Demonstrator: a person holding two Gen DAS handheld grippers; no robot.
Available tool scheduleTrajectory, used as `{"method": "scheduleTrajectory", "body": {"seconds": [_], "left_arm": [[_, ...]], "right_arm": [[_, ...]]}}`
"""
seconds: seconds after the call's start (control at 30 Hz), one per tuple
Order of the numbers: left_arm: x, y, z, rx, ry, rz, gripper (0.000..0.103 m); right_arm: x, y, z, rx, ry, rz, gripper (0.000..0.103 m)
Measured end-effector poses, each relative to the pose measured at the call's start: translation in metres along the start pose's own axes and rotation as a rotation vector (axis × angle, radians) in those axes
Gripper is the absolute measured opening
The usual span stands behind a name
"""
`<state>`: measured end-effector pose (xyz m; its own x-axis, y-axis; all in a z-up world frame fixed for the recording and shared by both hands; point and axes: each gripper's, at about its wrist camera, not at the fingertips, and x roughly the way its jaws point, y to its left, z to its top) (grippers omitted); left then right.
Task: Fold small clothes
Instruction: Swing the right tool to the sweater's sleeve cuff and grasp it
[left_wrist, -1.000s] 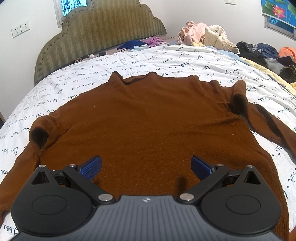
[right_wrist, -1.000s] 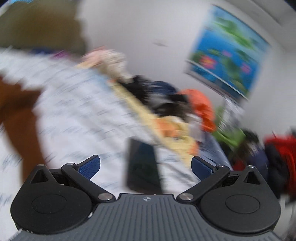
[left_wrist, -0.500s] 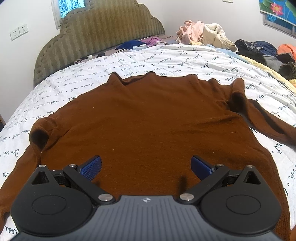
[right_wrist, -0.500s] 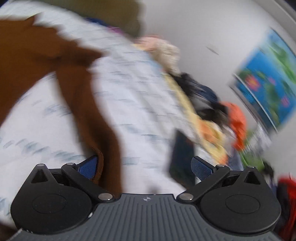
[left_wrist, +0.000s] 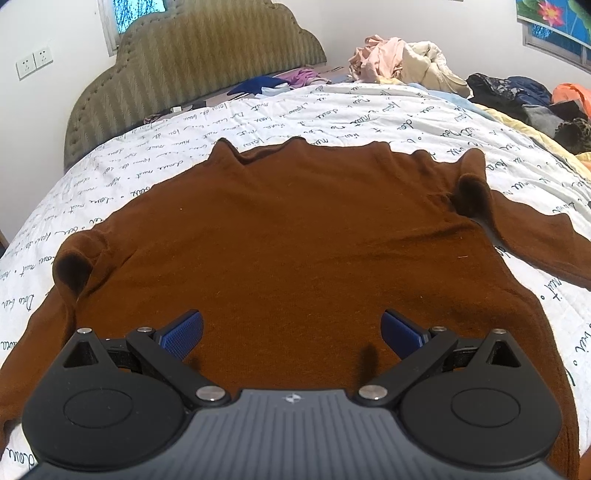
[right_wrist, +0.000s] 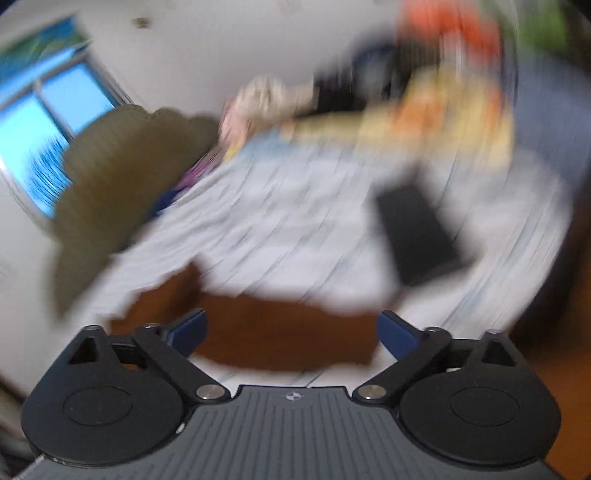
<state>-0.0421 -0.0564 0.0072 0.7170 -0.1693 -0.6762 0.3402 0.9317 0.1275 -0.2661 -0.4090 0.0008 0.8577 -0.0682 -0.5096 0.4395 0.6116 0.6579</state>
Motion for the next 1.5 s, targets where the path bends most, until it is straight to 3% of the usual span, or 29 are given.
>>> {"method": "scheduleTrajectory", "body": {"seconds": [0.07, 0.13, 0.3, 0.4, 0.47, 0.5, 0.57, 0.6, 0.7, 0.8, 0.97, 1.07, 1.23, 1.5], "left_arm": [[0.0, 0.0, -0.001, 0.0, 0.003, 0.0, 0.103], [0.001, 0.0, -0.001, 0.003, 0.004, 0.0, 0.103], [0.002, -0.001, -0.002, 0.011, 0.008, 0.0, 0.103], [0.002, -0.001, -0.002, 0.013, 0.006, 0.003, 0.103], [0.002, -0.001, -0.002, 0.012, 0.006, 0.003, 0.103], [0.002, 0.0, -0.002, 0.01, 0.006, 0.004, 0.103], [0.003, 0.003, -0.001, 0.005, 0.007, 0.01, 0.103], [0.003, 0.005, -0.001, 0.003, 0.007, 0.014, 0.103], [0.005, 0.013, 0.001, -0.006, 0.006, 0.027, 0.103], [0.006, 0.023, 0.005, -0.022, 0.0, 0.045, 0.103], [0.005, 0.043, 0.008, -0.049, -0.009, 0.087, 0.103], [0.006, 0.054, 0.009, -0.057, -0.008, 0.116, 0.103], [0.011, 0.067, 0.016, -0.076, -0.013, 0.118, 0.103], [0.011, 0.07, 0.019, -0.061, -0.045, 0.122, 0.103]], "right_arm": [[0.017, -0.01, -0.007, 0.114, 0.079, 0.073, 0.087], [0.027, -0.007, -0.019, 0.127, 0.092, 0.05, 0.085], [0.05, -0.021, -0.028, 0.204, -0.003, -0.007, 0.082], [0.057, -0.011, -0.02, 0.136, -0.083, -0.041, 0.076], [0.064, -0.011, -0.013, 0.13, -0.106, -0.065, 0.053], [0.068, -0.016, -0.007, 0.153, -0.103, -0.061, 0.046], [0.073, -0.024, 0.0, 0.18, -0.097, -0.075, 0.018], [0.076, -0.026, 0.002, 0.175, -0.098, -0.082, 0.013], [0.069, -0.022, 0.012, 0.114, -0.127, -0.102, 0.012], [0.056, -0.013, 0.038, 0.027, -0.211, -0.144, 0.012], [0.044, 0.002, 0.097, -0.101, -0.369, -0.275, 0.012], [0.039, 0.01, 0.12, -0.139, -0.41, -0.329, 0.012], [0.049, 0.055, 0.119, -0.261, -0.409, -0.29, 0.012], [0.104, 0.162, 0.084, -0.434, -0.338, -0.101, 0.012]]}}
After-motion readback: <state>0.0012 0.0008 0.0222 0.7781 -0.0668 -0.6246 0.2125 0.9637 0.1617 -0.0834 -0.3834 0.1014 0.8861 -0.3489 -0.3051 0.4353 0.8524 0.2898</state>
